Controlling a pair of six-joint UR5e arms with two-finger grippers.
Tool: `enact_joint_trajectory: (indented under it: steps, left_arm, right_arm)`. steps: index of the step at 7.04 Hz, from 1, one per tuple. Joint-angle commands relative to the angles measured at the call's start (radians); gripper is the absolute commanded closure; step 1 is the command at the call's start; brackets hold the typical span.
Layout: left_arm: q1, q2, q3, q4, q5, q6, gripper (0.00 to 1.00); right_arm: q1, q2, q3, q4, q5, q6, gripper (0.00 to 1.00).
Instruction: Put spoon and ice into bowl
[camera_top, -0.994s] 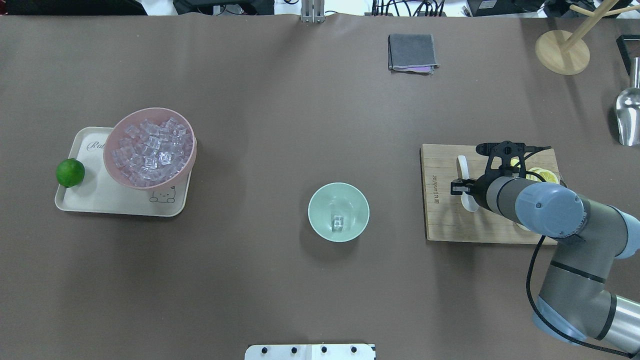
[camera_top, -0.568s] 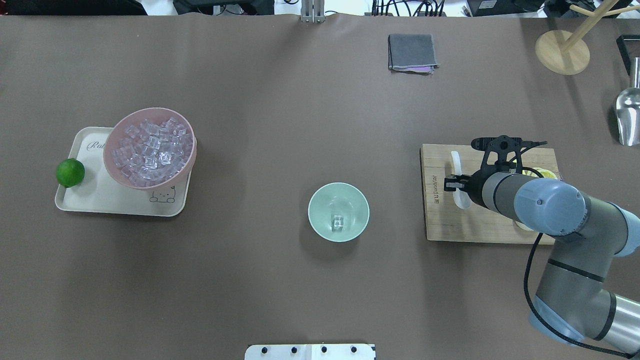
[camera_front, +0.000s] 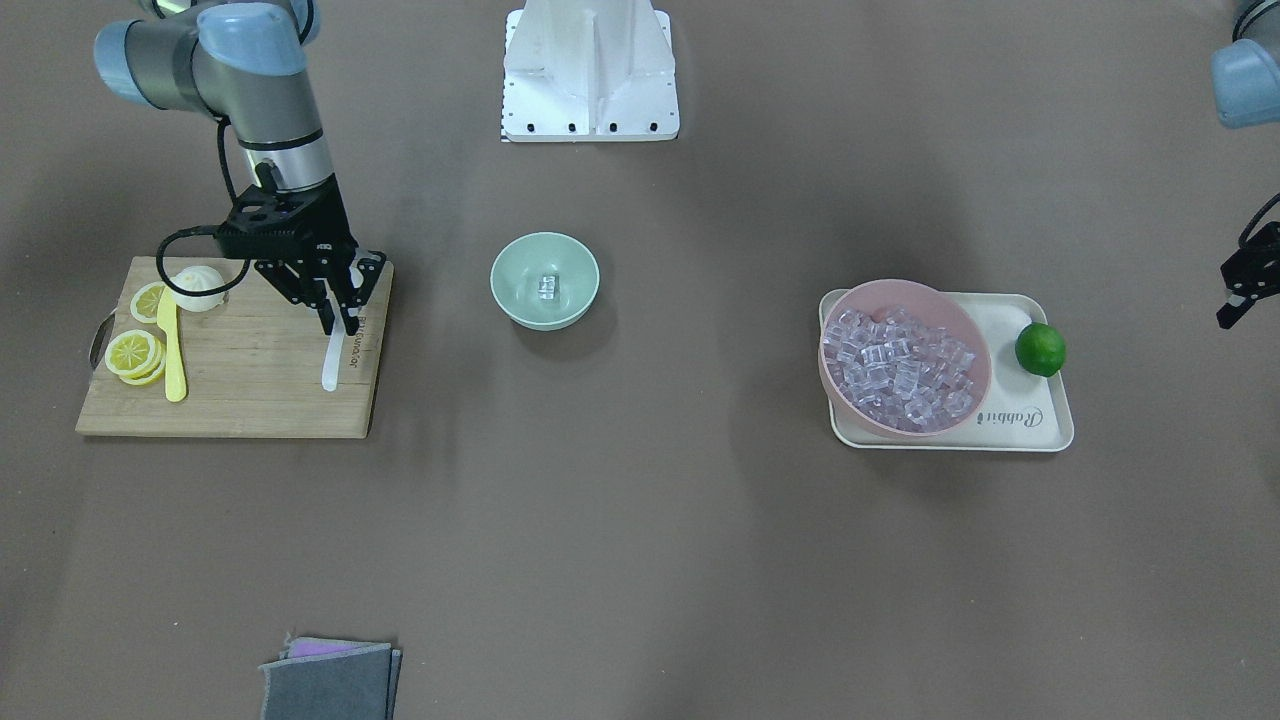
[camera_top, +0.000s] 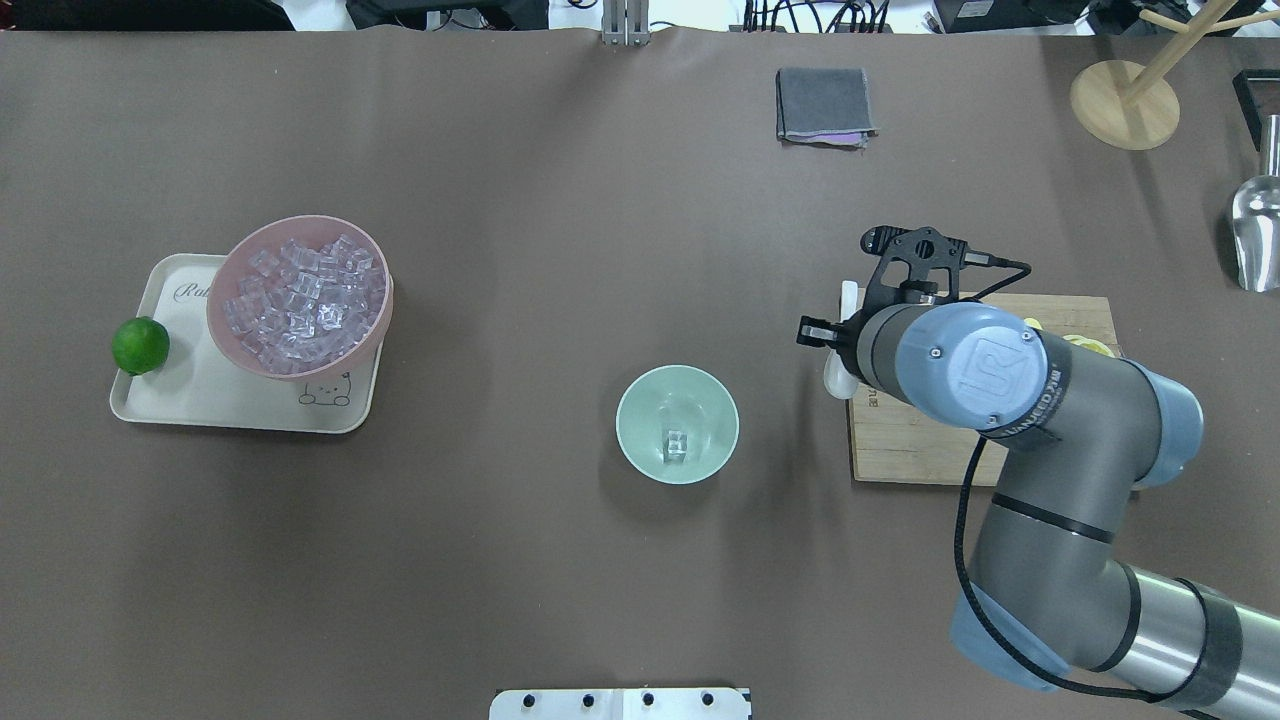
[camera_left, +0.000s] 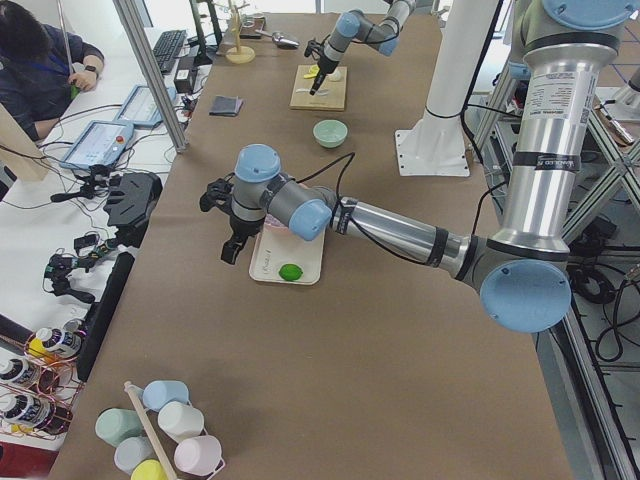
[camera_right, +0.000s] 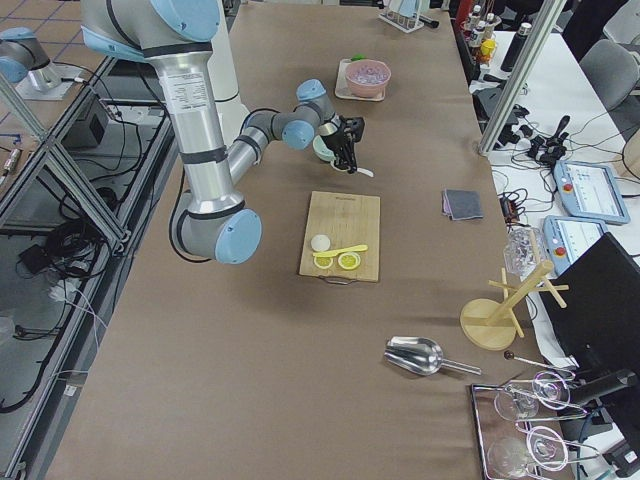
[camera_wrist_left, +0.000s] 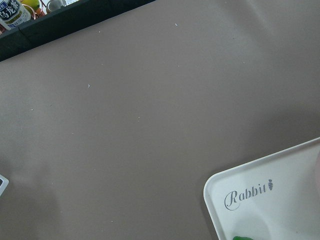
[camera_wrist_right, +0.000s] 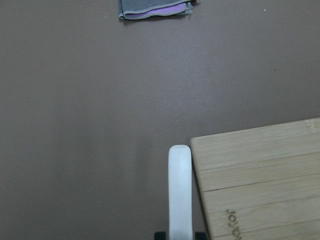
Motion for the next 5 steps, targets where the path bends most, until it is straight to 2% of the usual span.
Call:
enact_joint_trajectory:
  steps: [1, 3, 5]
  left_arm:
    - [0.001, -0.001, 0.002, 0.000, 0.001, -0.002, 0.02]
    - [0.001, -0.001, 0.003, 0.000, 0.001, 0.000, 0.02]
    - [0.001, -0.001, 0.002, 0.000, -0.001, 0.000, 0.02]
  right_arm:
    - [-0.059, 0.133, 0.002, -0.173, -0.023, 0.147, 1.00]
    - [-0.165, 0.224, -0.012, -0.313, -0.145, 0.291, 1.00]
    - [-0.186, 0.283, -0.128, -0.317, -0.221, 0.384, 1.00]
